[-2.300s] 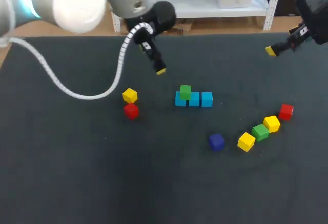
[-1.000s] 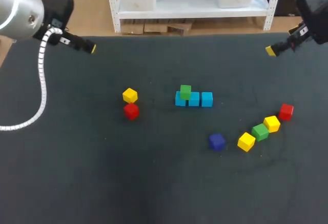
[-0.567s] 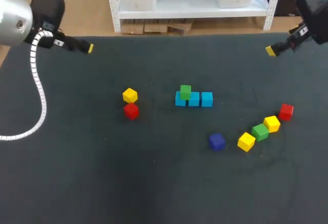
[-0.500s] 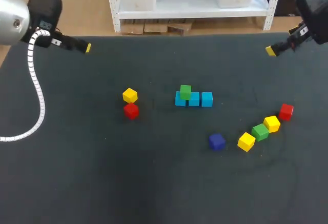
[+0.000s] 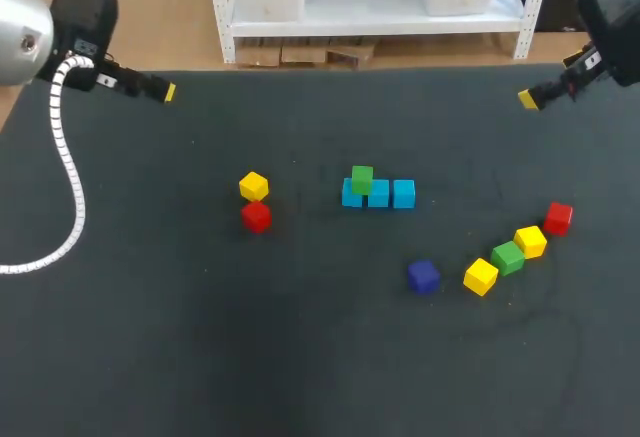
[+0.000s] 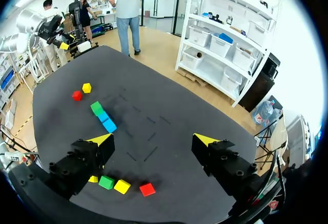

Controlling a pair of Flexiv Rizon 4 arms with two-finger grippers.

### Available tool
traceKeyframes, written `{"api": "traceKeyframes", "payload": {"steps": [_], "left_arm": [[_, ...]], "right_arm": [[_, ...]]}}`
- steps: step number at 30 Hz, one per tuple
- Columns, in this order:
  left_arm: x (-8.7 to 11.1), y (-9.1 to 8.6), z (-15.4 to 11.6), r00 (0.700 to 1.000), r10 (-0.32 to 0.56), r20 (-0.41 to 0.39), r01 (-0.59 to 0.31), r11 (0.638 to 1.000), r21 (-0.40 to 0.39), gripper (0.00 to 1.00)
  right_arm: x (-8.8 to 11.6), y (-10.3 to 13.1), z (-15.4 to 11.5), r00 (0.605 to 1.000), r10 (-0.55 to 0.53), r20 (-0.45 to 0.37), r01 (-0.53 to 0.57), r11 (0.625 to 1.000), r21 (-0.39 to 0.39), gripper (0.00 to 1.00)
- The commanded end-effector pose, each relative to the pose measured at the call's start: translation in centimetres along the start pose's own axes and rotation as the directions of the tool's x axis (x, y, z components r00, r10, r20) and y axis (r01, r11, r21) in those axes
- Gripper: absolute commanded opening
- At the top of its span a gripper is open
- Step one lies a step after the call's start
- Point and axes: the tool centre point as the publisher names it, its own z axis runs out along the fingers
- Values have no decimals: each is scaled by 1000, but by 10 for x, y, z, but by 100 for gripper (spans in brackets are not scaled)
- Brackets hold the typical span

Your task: Place the blue cubes, place green cubes on the blue cubes, place the yellow cubes on the green cubes, then place the red cubes on the yellow cubes, and place purple cube on the red cubes.

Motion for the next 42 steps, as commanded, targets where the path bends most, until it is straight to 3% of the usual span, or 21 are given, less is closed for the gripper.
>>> {"api": "traceKeyframes", "payload": {"steps": [1,8,12,17,20,23,26,35,42], "left_arm": [[0,1,0,1000,1,2,-1,1000,5,100],[0,1,0,1000,1,2,-1,1000,5,100],[0,1,0,1000,1,2,-1,1000,5,100],[0,1,0,1000,1,2,-1,1000,5,100],[0,1,0,1000,1,2,-1,1000,5,100],[0,1,0,1000,1,2,-1,1000,5,100],[0,1,0,1000,1,2,-1,1000,5,100],[0,1,0,1000,1,2,-1,1000,5,100],[0,1,0,1000,1,2,-1,1000,5,100]], "right_arm": [[0,1,-1,1000,1,-1,-1,1000,3,100],[10,19,17,994,-66,-83,58,994,-98,100],[15,41,19,965,-229,-124,208,964,-166,100],[30,65,16,854,-490,-175,441,860,-256,100],[44,81,14,741,-625,-246,555,776,-298,100],[58,97,15,671,-693,-263,589,715,-377,100],[78,114,25,573,-760,-307,615,646,-452,100],[139,130,48,370,-845,-387,623,535,-571,100],[166,119,43,264,-882,-391,652,462,-601,100]]}}
